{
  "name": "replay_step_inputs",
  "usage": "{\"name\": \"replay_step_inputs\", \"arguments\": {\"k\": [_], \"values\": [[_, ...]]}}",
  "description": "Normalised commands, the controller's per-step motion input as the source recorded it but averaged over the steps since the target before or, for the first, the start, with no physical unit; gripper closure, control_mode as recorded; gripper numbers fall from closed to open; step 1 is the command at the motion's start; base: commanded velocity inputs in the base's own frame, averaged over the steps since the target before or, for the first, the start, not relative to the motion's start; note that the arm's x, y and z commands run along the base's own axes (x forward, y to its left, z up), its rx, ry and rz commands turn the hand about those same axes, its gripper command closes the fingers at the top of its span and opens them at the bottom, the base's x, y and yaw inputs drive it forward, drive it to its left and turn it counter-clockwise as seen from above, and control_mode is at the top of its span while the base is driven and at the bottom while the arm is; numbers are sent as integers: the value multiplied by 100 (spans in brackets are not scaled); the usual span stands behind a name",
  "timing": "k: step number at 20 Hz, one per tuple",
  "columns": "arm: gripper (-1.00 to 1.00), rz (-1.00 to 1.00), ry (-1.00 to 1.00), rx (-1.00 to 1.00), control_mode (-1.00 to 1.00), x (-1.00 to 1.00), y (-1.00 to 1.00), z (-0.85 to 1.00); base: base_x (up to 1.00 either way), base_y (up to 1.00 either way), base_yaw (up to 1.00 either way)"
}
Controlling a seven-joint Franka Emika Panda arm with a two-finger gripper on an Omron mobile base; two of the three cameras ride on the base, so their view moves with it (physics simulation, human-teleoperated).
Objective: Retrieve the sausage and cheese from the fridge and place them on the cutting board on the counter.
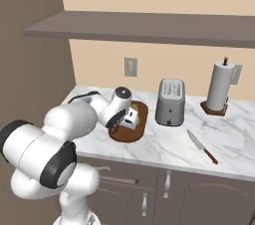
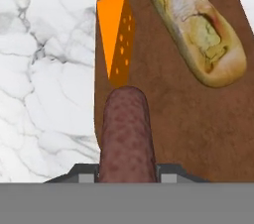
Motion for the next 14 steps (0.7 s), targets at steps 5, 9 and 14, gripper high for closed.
{"name": "replay_step_inputs", "arguments": {"k": [5,9,14], "values": [[100,0,5,0,-100,-5,-20,-5,0,0,0],[100,0,0,0,-100,-11,-15,-4,0,0,0],[100,0,0,0,-100,3,0,-12,0,0,0]]}}
